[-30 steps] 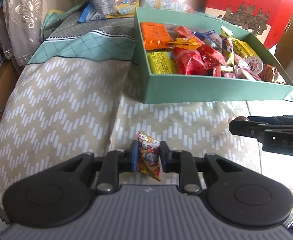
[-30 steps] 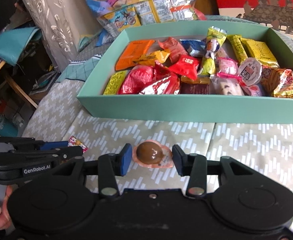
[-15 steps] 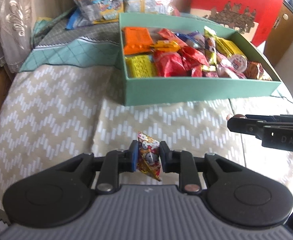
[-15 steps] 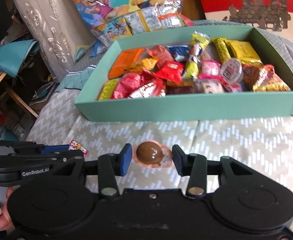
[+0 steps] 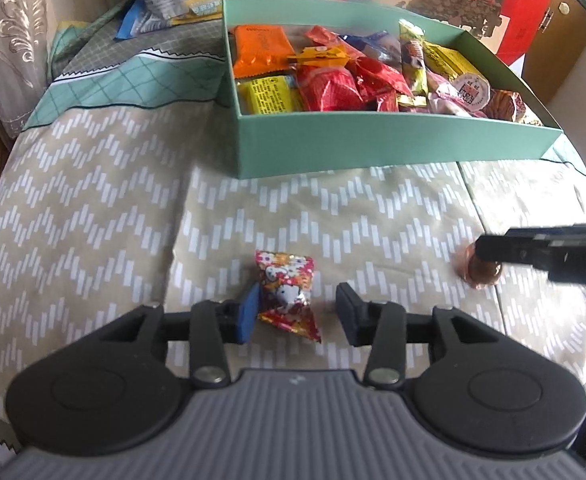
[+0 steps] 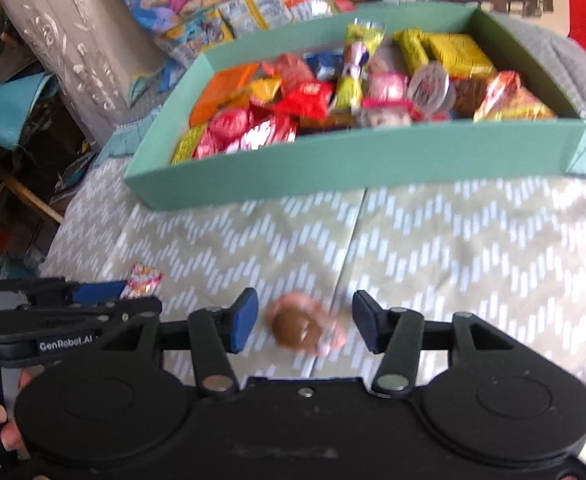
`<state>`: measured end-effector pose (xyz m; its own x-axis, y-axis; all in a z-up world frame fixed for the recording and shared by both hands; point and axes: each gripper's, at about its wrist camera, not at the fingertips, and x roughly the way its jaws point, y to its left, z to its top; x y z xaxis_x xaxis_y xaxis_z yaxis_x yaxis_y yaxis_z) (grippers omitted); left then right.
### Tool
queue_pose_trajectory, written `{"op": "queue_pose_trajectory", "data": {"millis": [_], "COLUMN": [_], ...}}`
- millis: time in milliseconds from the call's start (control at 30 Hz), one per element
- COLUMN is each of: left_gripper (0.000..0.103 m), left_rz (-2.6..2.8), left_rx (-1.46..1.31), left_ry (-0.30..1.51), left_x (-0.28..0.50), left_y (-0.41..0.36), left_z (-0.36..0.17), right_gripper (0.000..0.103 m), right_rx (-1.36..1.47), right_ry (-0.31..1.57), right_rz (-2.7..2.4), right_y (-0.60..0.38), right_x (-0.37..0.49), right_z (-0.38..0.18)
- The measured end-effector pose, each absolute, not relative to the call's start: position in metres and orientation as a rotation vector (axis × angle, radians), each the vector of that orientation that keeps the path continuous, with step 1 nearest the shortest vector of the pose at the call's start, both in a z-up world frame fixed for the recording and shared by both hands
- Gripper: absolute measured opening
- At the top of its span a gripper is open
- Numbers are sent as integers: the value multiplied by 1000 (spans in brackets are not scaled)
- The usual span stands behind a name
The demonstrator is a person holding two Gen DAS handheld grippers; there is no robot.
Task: Organize snacks
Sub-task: 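Lift printed candy with left gripper while right grasps brown chocolate ball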
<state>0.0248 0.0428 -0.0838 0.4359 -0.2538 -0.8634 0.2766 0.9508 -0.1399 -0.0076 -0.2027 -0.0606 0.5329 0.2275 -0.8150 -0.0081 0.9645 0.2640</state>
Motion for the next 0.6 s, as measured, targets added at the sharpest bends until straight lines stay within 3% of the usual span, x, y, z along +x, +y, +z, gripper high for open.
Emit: {"op": "queue_pose_trajectory", "data": {"millis": [500,600], "left_gripper": [57,58], "left_rz": [-330,-338], "left_rx": [-22,-23], "left_ry": [1053,1045], "left_x": [25,24], "left_y": [50,50], "left_z": [-85,-85], "right_gripper": [53,44], "right_rx": [104,41], "right_ry": [1065,1058], "right_rz": [241,212], "right_y": [-167,-157], "right_x": [-13,-19], "right_z": [-74,-76]}}
